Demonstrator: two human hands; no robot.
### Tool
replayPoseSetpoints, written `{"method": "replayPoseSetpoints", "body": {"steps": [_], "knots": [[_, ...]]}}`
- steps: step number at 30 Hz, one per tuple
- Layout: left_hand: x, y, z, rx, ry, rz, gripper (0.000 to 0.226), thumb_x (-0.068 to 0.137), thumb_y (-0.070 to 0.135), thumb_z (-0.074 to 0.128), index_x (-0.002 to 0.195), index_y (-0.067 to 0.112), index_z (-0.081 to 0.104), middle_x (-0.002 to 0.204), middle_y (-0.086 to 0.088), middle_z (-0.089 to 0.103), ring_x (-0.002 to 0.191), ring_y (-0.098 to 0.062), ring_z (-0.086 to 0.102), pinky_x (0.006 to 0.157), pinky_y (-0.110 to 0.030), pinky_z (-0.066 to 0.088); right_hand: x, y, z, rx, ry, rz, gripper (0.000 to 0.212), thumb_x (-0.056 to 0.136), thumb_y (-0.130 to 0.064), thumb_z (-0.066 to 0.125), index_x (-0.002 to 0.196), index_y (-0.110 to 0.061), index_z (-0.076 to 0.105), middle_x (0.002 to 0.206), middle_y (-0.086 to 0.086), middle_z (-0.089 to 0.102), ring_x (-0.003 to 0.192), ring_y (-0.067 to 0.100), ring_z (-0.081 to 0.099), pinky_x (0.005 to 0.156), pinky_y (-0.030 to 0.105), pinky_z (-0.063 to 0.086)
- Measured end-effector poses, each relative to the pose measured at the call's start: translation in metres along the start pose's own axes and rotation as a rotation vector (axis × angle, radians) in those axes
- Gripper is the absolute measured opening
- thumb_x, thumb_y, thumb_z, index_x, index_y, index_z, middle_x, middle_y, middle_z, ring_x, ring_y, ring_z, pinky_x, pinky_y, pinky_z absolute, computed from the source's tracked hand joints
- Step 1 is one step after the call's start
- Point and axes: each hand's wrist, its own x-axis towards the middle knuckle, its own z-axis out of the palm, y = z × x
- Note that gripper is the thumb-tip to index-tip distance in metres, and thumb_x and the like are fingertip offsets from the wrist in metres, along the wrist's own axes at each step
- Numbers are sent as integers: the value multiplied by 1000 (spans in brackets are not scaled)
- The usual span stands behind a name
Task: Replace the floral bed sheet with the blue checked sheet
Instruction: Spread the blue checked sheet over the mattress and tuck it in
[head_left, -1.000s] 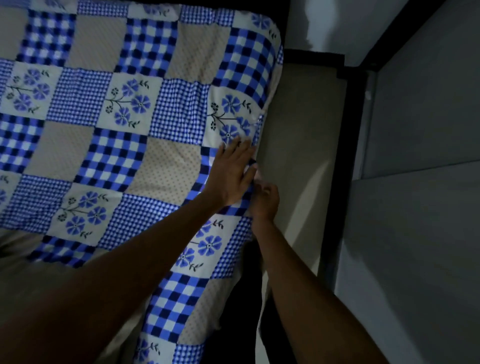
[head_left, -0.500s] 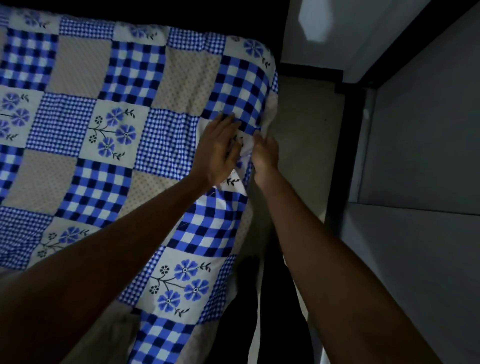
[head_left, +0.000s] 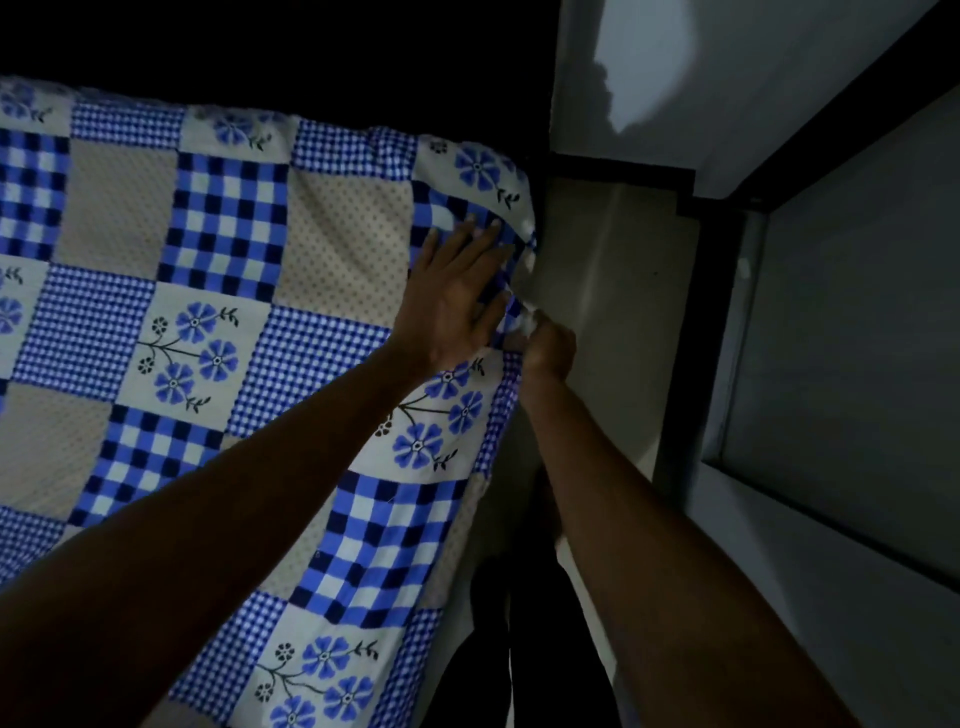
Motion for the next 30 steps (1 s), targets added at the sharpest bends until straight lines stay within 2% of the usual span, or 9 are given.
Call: {"method": "replayPoseSetpoints", "body": {"steps": [2,4,6,8,12,16,20,25,30], "knots": [[10,-2,-5,-128,77,-18,47,97,29,51,139,6,51,152,-15,41,146,-34,28,118,-51,24,16,-27,1,-96,-28,-91,24,97,-21,55,98,-2,71,103,20,67,96,34,65,80,41,52],[18,-6,-11,-174,173,-55,44,97,22,54,137,4,52,150,-17,43,145,-34,29,119,-45,26,20,-65,4,-59,-41,-155,24,97,-26,56,92,-6,69,93,9,66,85,21,62,72,31,49],[28,-13,-15,-167,220,-96,42,97,20,52,136,5,52,149,-17,44,145,-34,29,119,-43,25,25,-93,10,-106,-112,-214,34,99,-36,56,102,-4,66,91,3,61,81,15,58,68,24,48],[36,-24,-17,-165,238,-114,42,96,20,53,136,7,52,148,-17,44,145,-35,29,119,-41,25,32,-106,17,-239,-143,-332,35,102,-36,51,107,-3,60,95,6,58,87,20,56,74,31,47],[46,-34,-15,-161,267,-114,42,96,25,52,134,6,55,148,-18,44,144,-34,29,119,-41,26,48,-117,11,-434,12,-587,28,107,-24,37,102,-3,56,86,5,53,79,18,50,65,28,33],[58,-38,-8,-40,269,-2,43,97,30,47,129,4,59,142,-20,52,138,-39,39,117,-43,29,77,-143,-2,-512,174,-563,31,108,-24,34,115,-4,56,91,7,58,80,16,53,68,24,35],[72,-39,1,188,40,-55,52,97,49,39,139,21,52,151,-11,44,143,-35,33,113,-58,26,89,-130,11,-646,72,-513,34,106,-27,37,125,-4,55,116,13,64,102,28,61,76,31,42],[101,-32,0,348,-148,-153,64,88,63,35,143,31,42,150,-4,43,141,-32,32,113,-61,18,94,-119,26,-641,-60,-305,46,103,-40,40,138,-12,47,128,12,62,113,31,61,91,40,51],[152,-28,6,447,-333,-336,62,95,67,30,139,27,48,138,-8,53,129,-33,45,106,-52,30,76,-117,16,-455,226,-632,32,101,-33,46,114,-9,62,112,10,64,100,29,62,83,44,54]]}}
